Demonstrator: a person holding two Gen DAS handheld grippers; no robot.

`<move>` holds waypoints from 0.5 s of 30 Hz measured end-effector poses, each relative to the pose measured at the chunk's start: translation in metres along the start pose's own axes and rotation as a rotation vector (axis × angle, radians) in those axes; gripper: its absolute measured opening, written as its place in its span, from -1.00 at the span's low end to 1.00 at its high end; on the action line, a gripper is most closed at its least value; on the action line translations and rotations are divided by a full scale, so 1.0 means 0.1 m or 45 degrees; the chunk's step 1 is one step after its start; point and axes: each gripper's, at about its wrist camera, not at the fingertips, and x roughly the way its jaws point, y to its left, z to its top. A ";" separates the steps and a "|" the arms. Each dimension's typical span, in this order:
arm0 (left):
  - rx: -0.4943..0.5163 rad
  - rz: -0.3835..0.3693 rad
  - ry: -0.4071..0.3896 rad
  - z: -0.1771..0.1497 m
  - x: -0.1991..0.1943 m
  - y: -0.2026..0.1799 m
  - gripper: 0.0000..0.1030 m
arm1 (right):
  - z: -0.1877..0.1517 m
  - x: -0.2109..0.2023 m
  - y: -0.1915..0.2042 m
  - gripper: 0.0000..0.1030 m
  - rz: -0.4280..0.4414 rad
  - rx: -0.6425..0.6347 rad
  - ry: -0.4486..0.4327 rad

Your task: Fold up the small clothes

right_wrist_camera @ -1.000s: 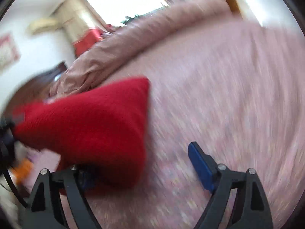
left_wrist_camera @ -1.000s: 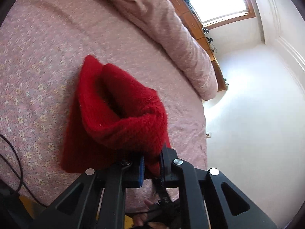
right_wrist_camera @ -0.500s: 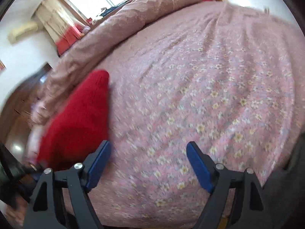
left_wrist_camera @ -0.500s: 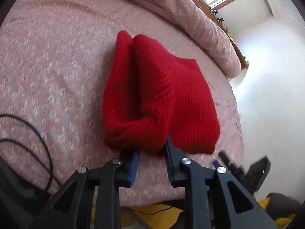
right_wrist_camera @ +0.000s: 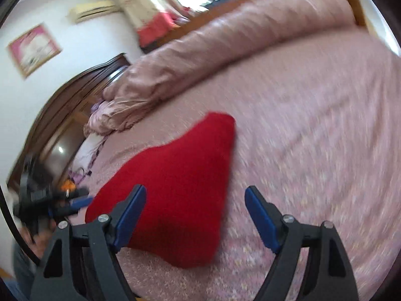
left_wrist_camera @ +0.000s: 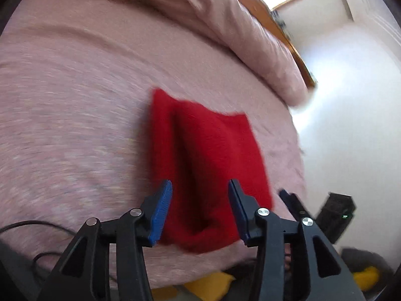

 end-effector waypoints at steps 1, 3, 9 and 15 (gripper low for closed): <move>-0.012 -0.022 0.043 0.06 0.08 -0.03 -0.23 | 0.00 0.01 0.02 0.64 -0.015 -0.017 0.003; -0.003 -0.006 0.077 0.15 0.22 -0.09 -0.23 | -0.04 0.05 0.01 0.65 -0.029 -0.001 0.041; -0.013 0.116 0.111 0.33 0.57 -0.10 -0.30 | -0.21 0.15 -0.24 0.65 0.069 0.203 0.076; 0.086 0.079 -0.157 0.24 0.16 -0.32 -0.90 | -0.18 0.14 -0.17 0.65 0.066 0.143 0.042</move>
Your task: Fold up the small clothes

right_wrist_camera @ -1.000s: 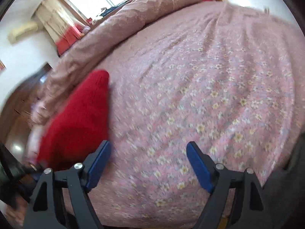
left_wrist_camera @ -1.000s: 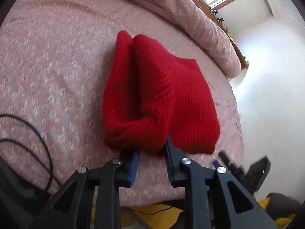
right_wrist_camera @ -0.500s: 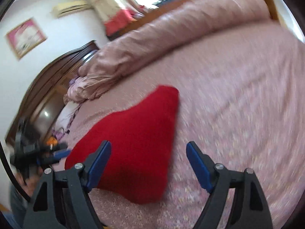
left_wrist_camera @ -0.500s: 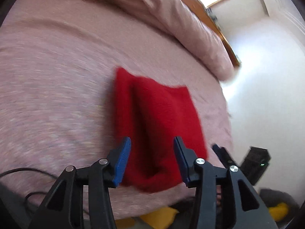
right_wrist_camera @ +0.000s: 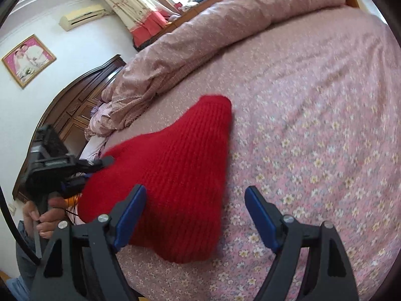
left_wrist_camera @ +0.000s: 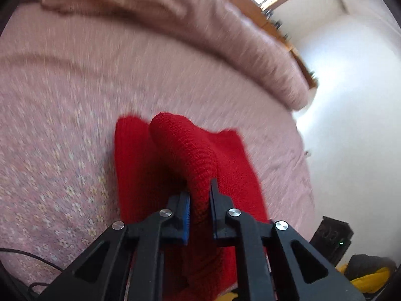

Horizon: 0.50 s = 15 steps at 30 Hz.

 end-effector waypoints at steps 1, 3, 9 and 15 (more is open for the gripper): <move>-0.012 -0.011 -0.023 0.00 -0.08 0.01 -0.90 | 0.02 0.00 0.03 0.65 0.011 -0.019 -0.004; -0.037 -0.015 -0.054 0.00 -0.13 0.06 -0.90 | 0.04 0.04 0.06 0.65 0.013 -0.036 0.006; -0.125 0.097 0.059 -0.21 0.29 0.44 -0.73 | 0.06 0.22 -0.05 0.65 0.065 0.032 0.066; -0.095 0.117 0.054 -0.32 -0.05 0.57 -0.34 | 0.17 0.37 -0.31 0.66 0.191 0.136 0.165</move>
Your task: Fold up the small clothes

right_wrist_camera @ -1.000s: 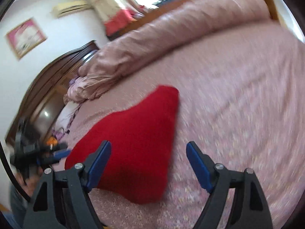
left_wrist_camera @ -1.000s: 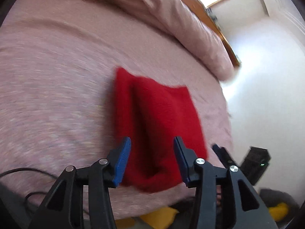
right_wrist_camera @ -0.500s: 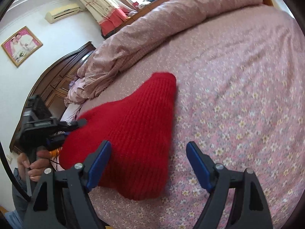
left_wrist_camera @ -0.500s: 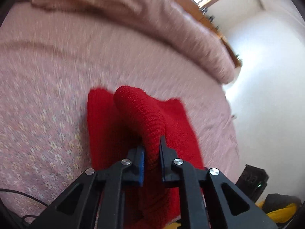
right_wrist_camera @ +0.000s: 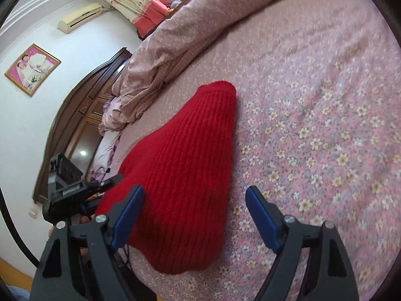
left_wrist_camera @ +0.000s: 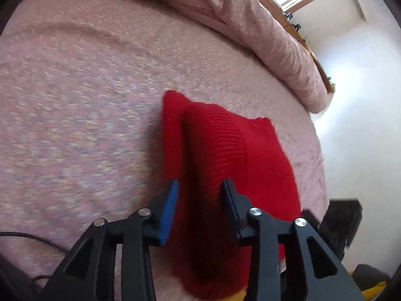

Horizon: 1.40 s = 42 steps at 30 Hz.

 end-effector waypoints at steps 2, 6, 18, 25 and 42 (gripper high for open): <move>-0.008 -0.008 0.019 -0.03 -0.08 0.10 -0.19 | 0.03 0.04 -0.06 0.67 0.051 0.028 0.026; -0.019 -0.050 0.123 -0.16 0.09 0.22 -0.13 | -0.02 0.15 -0.13 0.66 0.159 0.101 0.089; -0.301 -0.525 0.184 -0.42 0.31 0.78 0.08 | -0.18 0.23 -0.25 0.67 0.280 0.286 0.123; -0.253 -0.628 0.116 -0.59 0.03 0.81 0.23 | -0.20 0.19 -0.28 0.67 0.282 0.275 0.104; -0.410 -0.673 -0.121 -1.07 0.08 0.74 0.91 | -0.60 0.04 -0.15 0.70 0.218 0.361 -0.101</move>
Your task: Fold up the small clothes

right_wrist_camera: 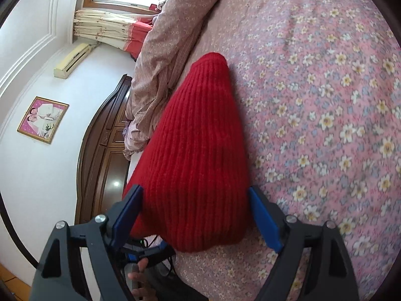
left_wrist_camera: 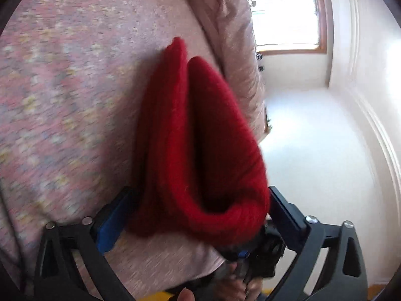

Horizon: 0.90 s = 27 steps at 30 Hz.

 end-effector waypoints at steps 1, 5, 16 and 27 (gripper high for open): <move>0.012 0.018 -0.016 0.02 0.04 -0.01 0.91 | -0.01 -0.01 -0.01 0.70 0.005 0.011 -0.008; 0.139 0.140 0.029 0.04 0.34 -0.19 0.91 | -0.06 0.01 -0.01 0.72 -0.004 0.005 -0.031; 0.325 0.115 0.167 0.17 0.65 -0.51 0.81 | 0.13 0.28 0.17 0.76 0.004 -0.037 -0.020; 0.178 0.117 0.191 0.14 0.55 -0.31 0.80 | 0.37 0.21 0.31 0.68 -0.075 -0.035 0.102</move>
